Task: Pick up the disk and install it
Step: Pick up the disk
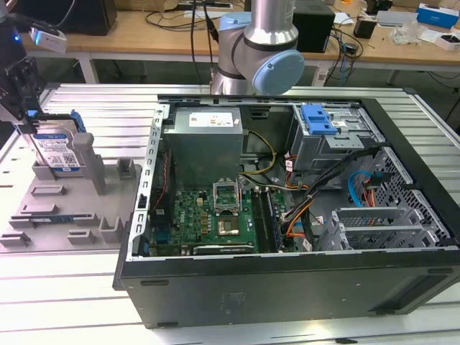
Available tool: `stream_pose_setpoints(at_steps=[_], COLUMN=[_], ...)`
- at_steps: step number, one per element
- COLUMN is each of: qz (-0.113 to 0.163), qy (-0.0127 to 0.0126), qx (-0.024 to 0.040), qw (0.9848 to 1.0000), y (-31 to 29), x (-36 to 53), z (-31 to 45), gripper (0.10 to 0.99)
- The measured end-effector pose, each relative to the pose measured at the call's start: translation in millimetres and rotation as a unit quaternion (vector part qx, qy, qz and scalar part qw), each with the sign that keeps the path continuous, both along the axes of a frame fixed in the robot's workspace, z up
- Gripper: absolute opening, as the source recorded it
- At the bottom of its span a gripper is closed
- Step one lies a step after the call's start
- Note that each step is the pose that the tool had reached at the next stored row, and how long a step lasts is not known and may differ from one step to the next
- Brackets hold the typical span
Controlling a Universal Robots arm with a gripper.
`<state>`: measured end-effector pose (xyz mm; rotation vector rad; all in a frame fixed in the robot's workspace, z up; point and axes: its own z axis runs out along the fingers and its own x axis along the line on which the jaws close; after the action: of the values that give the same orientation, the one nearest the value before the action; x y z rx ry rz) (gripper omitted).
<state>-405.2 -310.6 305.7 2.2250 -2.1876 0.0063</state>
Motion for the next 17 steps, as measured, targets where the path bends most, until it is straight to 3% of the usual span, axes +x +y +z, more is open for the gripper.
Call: stream_pose_setpoints(at_steps=[17], qz=[0.000], qy=[0.0000], qx=[0.0000], qw=[1.0000], y=[-0.1], x=[0.6], z=[-8.3], gripper=[0.482])
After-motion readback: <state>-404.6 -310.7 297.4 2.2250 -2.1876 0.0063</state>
